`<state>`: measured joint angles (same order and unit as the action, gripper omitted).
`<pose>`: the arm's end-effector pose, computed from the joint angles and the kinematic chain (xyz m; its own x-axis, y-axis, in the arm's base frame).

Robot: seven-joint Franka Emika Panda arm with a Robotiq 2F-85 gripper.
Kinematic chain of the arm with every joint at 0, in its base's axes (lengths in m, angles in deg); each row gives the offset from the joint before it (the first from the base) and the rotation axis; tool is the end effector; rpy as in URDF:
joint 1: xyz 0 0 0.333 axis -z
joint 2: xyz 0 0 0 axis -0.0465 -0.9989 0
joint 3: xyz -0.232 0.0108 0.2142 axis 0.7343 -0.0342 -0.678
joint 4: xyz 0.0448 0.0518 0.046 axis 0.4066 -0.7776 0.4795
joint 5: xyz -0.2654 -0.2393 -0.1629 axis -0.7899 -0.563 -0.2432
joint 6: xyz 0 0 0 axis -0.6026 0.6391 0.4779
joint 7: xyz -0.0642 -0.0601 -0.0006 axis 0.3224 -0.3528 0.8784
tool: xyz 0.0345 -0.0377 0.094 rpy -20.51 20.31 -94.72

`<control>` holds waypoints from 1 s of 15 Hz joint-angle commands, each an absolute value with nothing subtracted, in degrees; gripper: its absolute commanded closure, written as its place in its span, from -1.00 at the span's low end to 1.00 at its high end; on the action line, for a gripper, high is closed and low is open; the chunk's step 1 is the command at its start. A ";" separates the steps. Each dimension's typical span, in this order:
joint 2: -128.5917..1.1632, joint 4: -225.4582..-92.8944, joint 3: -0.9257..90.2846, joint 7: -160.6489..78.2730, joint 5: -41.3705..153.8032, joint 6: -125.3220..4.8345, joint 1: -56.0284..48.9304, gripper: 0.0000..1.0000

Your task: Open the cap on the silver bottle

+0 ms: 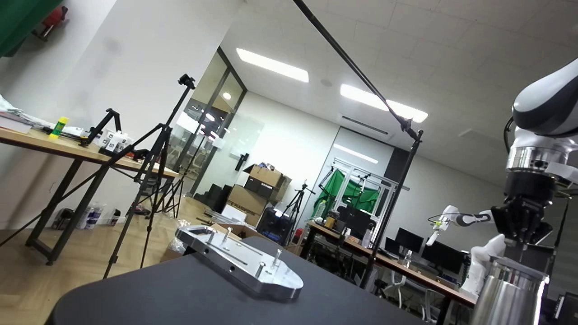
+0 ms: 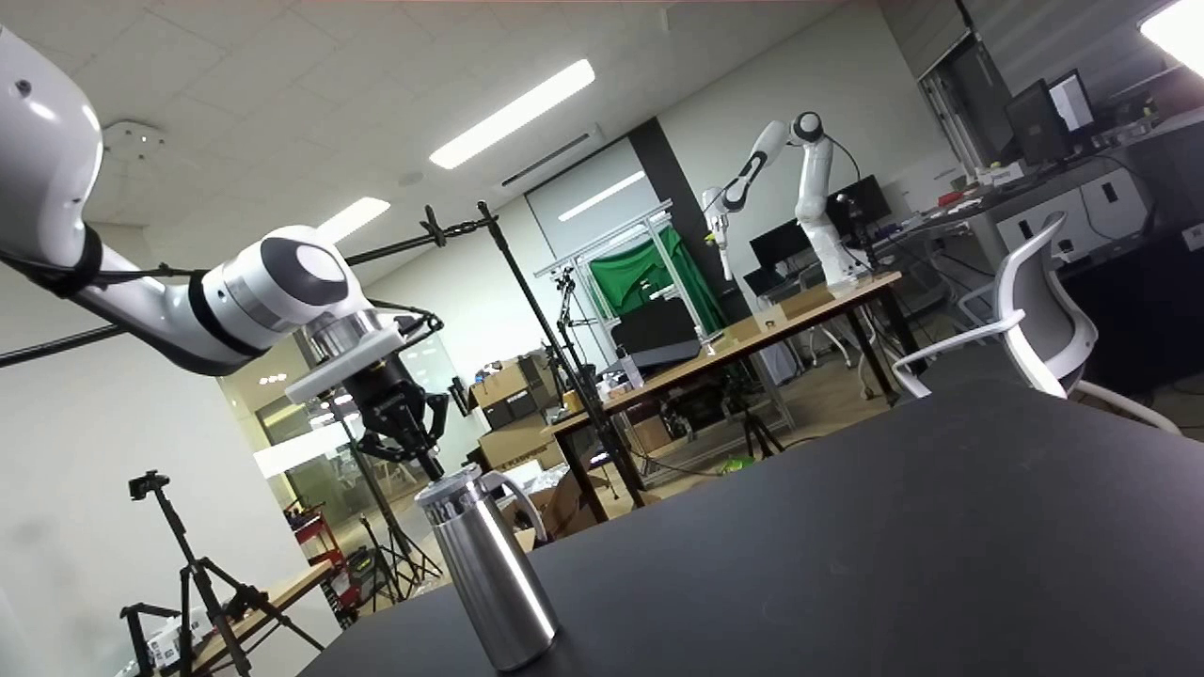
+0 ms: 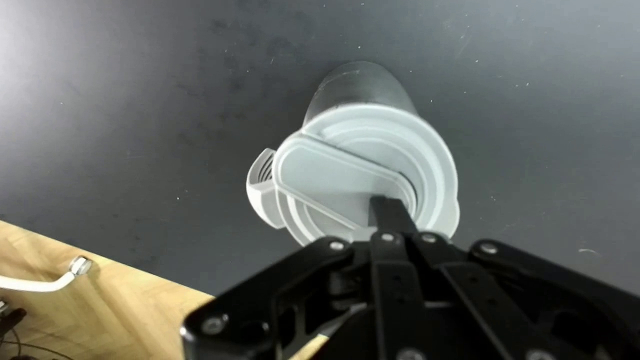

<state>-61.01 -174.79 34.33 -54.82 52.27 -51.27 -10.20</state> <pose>0.6033 0.1416 0.3883 0.8923 0.4483 0.0537 0.4433 -0.8923 0.0850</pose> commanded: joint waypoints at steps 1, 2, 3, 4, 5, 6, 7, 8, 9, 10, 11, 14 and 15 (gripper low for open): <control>-59.21 -176.54 34.13 -53.82 51.05 -52.76 -10.55 1.00; -59.21 -176.43 34.07 -53.94 51.04 -52.77 -10.61 1.00; -59.27 -176.18 34.04 -53.94 50.85 -52.42 -10.72 1.00; -59.36 -176.00 34.00 -53.93 50.65 -52.06 -10.79 1.00; -59.54 -175.89 34.01 -53.86 50.21 -51.82 -10.86 1.00; -59.69 -175.90 34.03 -53.75 49.67 -51.84 -10.93 1.00; -59.83 -175.97 34.05 -53.68 49.31 -51.84 -10.97 1.00; -59.91 -176.22 34.12 -53.58 48.71 -52.06 -11.03 1.00; -59.99 -176.59 34.20 -53.47 47.85 -52.43 -11.09 1.00; -60.09 -176.86 34.22 -53.45 47.37 -52.50 -11.11 1.00; -60.20 -177.00 34.22 -53.34 46.81 -52.48 -11.18 1.00; -60.23 -177.62 34.27 -53.29 45.26 -52.49 -11.43 1.00; -60.25 -177.84 34.30 -53.31 44.63 -52.19 -11.52 1.00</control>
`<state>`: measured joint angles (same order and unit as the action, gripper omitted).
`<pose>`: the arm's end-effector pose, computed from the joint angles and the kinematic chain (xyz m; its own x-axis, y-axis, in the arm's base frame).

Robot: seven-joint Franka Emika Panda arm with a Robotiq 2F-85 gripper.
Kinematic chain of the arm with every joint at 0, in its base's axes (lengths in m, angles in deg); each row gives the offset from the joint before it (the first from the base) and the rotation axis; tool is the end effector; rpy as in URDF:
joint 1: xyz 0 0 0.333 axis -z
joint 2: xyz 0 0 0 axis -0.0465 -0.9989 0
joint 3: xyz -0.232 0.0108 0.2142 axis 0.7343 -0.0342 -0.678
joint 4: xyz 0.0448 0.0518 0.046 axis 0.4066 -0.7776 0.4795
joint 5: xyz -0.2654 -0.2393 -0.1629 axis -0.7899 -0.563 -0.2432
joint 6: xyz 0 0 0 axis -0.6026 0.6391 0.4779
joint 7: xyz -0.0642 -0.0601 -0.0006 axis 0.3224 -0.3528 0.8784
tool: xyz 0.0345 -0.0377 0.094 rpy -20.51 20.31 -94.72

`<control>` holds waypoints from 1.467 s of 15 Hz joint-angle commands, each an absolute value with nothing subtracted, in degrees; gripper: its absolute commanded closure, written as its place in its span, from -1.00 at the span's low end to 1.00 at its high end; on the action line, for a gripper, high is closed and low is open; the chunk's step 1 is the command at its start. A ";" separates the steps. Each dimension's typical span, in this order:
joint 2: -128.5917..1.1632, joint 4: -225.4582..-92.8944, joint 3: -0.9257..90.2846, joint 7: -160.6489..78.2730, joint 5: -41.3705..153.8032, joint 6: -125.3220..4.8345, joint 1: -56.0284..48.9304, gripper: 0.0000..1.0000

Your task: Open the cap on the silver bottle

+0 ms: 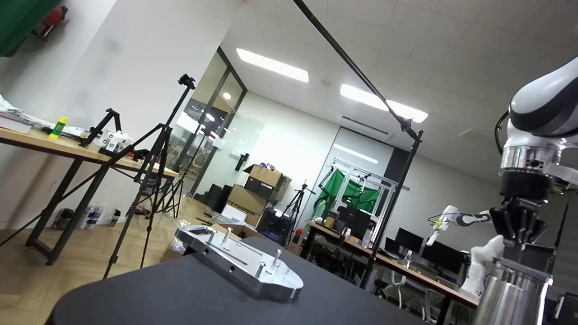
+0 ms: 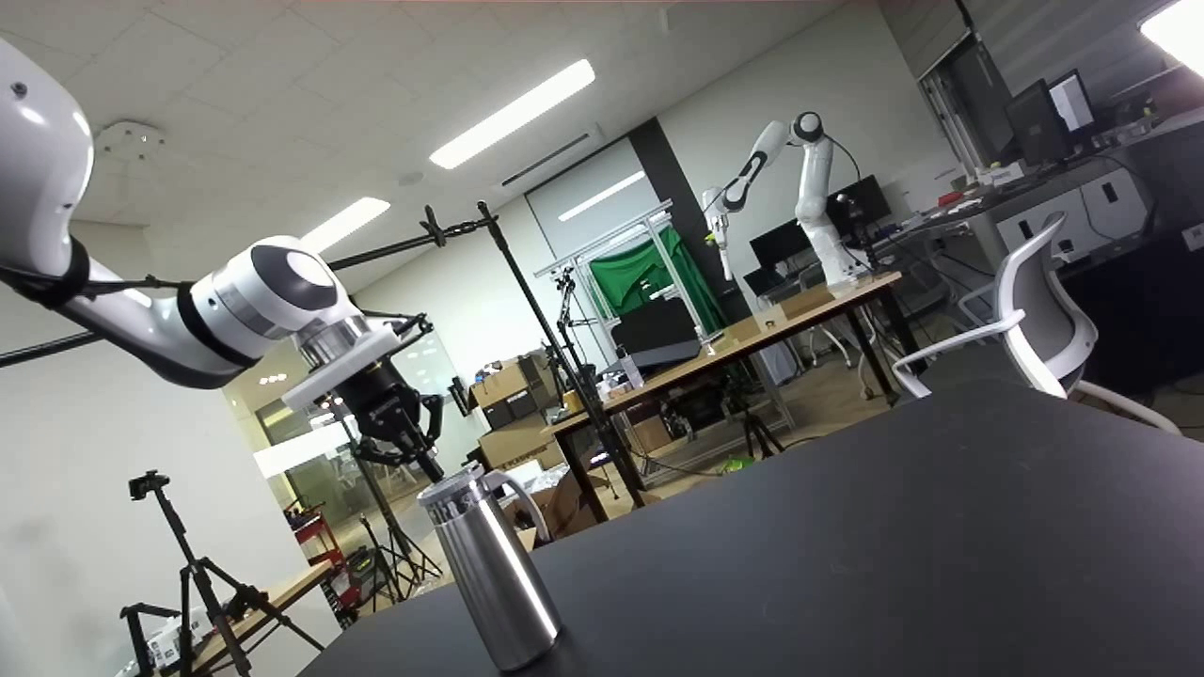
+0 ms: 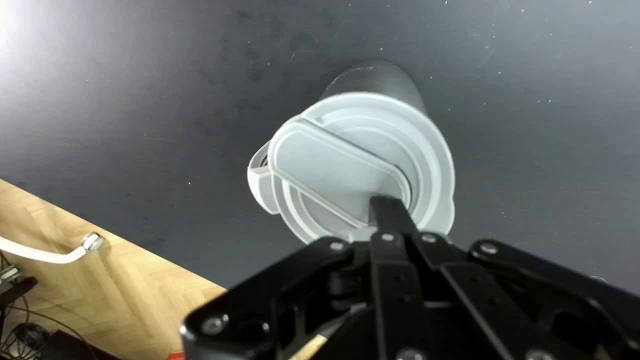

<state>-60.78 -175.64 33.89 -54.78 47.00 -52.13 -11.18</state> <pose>0.5985 0.1532 0.3858 0.8550 0.5170 0.0403 0.5054 -0.8481 0.1588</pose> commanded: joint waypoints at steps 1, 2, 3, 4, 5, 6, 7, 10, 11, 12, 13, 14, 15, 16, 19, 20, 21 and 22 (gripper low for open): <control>-60.26 -178.13 34.35 -53.20 43.92 -52.21 -11.63 1.00; -60.35 -178.64 34.40 -53.15 43.24 -52.09 -11.66 1.00; -60.25 -178.93 34.41 -53.07 42.66 -52.04 -11.72 1.00; -60.20 -179.26 34.43 -52.98 42.00 -52.02 -11.79 1.00; -60.11 -179.43 34.39 -52.97 41.70 -51.98 -11.83 1.00; -60.05 -179.38 34.30 -53.04 41.61 -51.82 -11.85 1.00; -59.94 -179.28 34.19 -53.13 41.75 -51.69 -11.85 1.00; -59.57 -178.27 33.78 -53.79 43.67 -50.89 -11.65 1.00; -59.32 -177.52 33.62 -54.11 44.59 -49.93 -11.56 1.00; -59.11 -176.63 33.67 -53.97 44.21 -48.38 -11.78 1.00; -58.95 -175.85 33.74 -53.78 43.61 -46.60 -11.96 1.00; -58.70 -174.58 33.57 -54.61 44.18 -43.36 -11.88 1.00; -58.42 -173.73 33.55 -54.69 44.16 -40.80 -11.89 1.00; -57.84 -172.75 33.49 -55.16 44.32 -37.92 -11.78 1.00; -55.98 -170.47 33.44 -56.74 42.87 -29.96 -11.78 0.48; -55.31 -169.90 33.34 -57.83 42.91 -27.83 -11.66 0.46; -54.85 -169.23 33.30 -58.54 42.79 -25.91 -11.60 0.33; -54.36 -168.65 33.28 -59.31 42.66 -24.08 -11.56 0.21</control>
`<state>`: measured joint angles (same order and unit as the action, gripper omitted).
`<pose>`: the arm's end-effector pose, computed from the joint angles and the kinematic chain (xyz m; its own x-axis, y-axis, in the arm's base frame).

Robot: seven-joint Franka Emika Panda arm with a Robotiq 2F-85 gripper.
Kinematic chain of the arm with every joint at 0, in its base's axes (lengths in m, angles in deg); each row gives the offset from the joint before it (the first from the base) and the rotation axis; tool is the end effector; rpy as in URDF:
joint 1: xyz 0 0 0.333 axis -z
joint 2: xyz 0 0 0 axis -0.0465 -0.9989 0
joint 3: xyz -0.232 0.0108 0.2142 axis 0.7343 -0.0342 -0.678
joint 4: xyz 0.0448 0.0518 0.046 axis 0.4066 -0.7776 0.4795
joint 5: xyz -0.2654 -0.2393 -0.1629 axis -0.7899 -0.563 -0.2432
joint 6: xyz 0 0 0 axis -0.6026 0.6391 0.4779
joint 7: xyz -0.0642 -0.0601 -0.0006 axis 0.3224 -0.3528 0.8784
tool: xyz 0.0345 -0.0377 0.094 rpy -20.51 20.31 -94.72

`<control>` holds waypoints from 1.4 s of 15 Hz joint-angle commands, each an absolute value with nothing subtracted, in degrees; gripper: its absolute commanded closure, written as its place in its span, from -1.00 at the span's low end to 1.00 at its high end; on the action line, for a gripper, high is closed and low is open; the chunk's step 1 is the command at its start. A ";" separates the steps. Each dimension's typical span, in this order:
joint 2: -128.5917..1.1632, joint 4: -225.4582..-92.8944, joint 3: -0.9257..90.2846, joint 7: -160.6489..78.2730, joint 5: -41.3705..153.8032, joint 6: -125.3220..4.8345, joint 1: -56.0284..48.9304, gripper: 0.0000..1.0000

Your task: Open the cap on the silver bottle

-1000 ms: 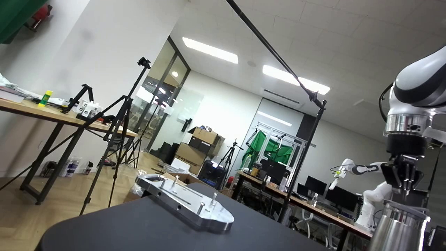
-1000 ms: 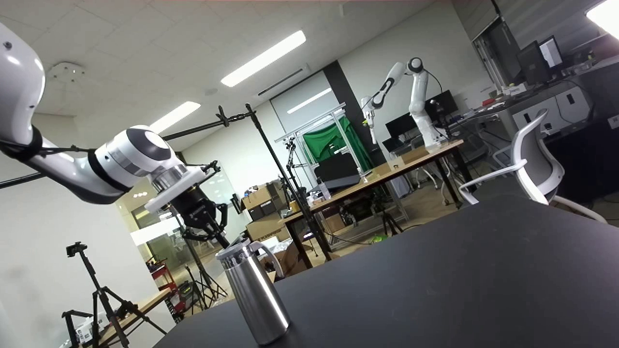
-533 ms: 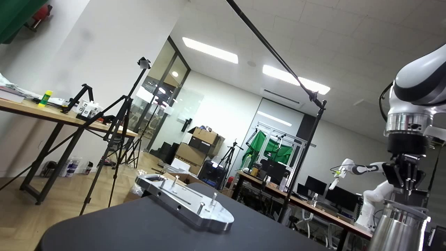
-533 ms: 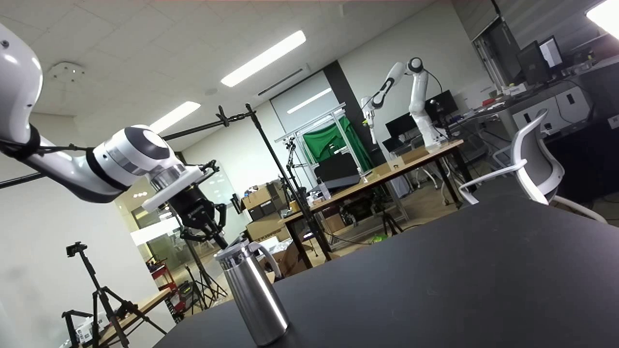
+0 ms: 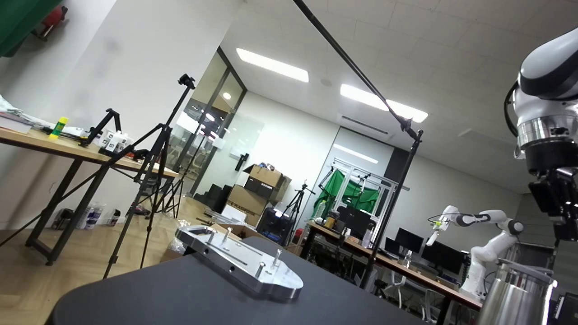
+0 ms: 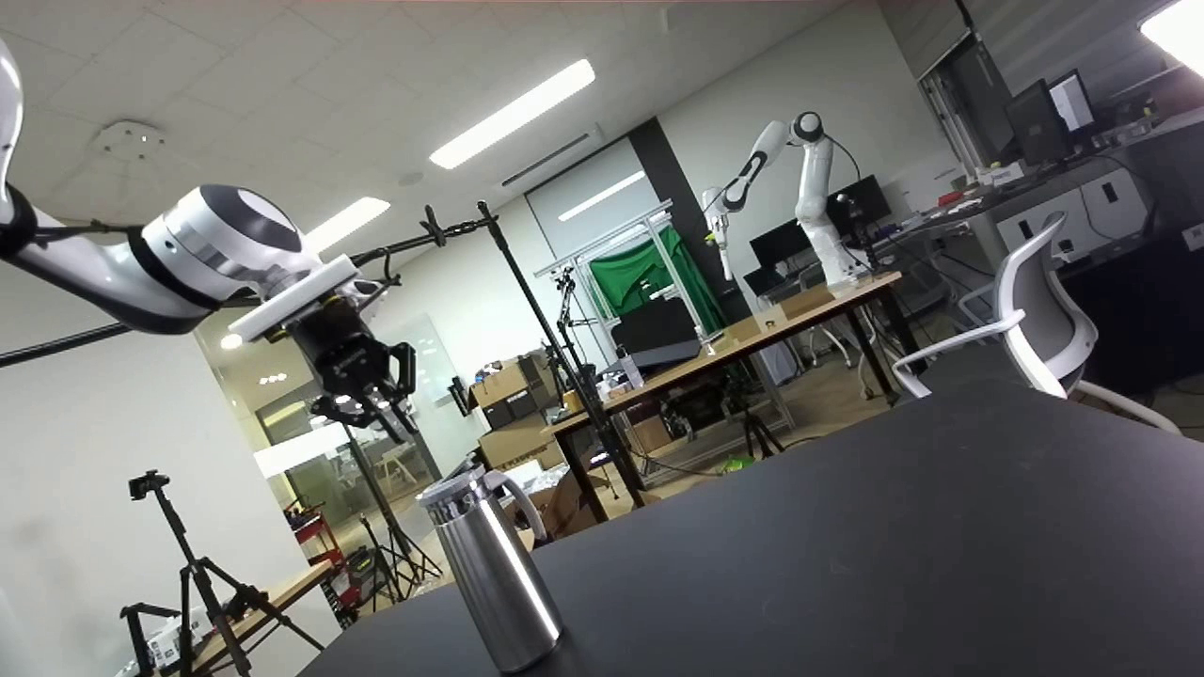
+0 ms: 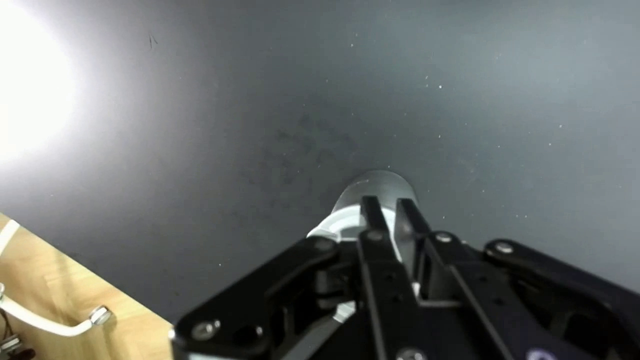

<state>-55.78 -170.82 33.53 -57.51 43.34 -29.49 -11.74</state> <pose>0.5696 0.1396 0.4460 0.8325 0.5157 -0.2025 0.5505 -0.8113 0.1967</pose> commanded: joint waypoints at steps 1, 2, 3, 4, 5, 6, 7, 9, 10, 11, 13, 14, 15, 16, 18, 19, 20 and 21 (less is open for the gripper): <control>-54.01 -168.10 33.25 -60.01 42.41 -22.52 -11.56 0.09; -53.64 -167.50 33.25 -60.93 42.66 -21.06 -11.44 -0.07; -53.41 -166.97 33.26 -61.65 42.74 -19.78 -11.38 -0.20; -53.27 -166.44 33.29 -62.49 42.60 -18.24 -11.32 -0.31; -53.23 -165.87 33.30 -63.37 42.47 -16.56 -11.28 -0.47; -53.21 -165.49 33.31 -64.18 42.09 -14.60 -11.26 -0.59; -53.07 -165.36 33.31 -65.17 41.84 -13.08 -11.20 -0.74; -52.97 -165.24 33.25 -67.10 40.77 -9.95 -11.17 -0.96; -53.01 -165.09 33.22 -68.61 40.84 -8.41 -11.08 -1.00; -53.10 -164.98 33.18 -69.91 40.72 -6.90 -11.04 -1.00; -53.71 -164.59 33.08 -73.08 40.23 -3.37 -11.02 -1.00; -54.02 -164.44 33.06 -74.40 40.26 -2.01 -10.97 -1.00; -54.47 -164.03 32.99 -75.55 40.26 -0.32 -11.01 -0.99; -53.29 -166.20 32.99 -73.31 41.03 -3.49 -10.98 -1.00; -53.46 -166.35 32.95 -73.65 41.06 -3.31 -10.97 -1.00; -53.54 -166.35 32.91 -73.65 41.06 -3.34 -10.98 -1.00; -53.59 -166.35 32.88 -73.65 41.06 -3.34 -10.98 -1.00; -53.60 -166.35 32.87 -73.65 41.06 -3.34 -10.98 -1.00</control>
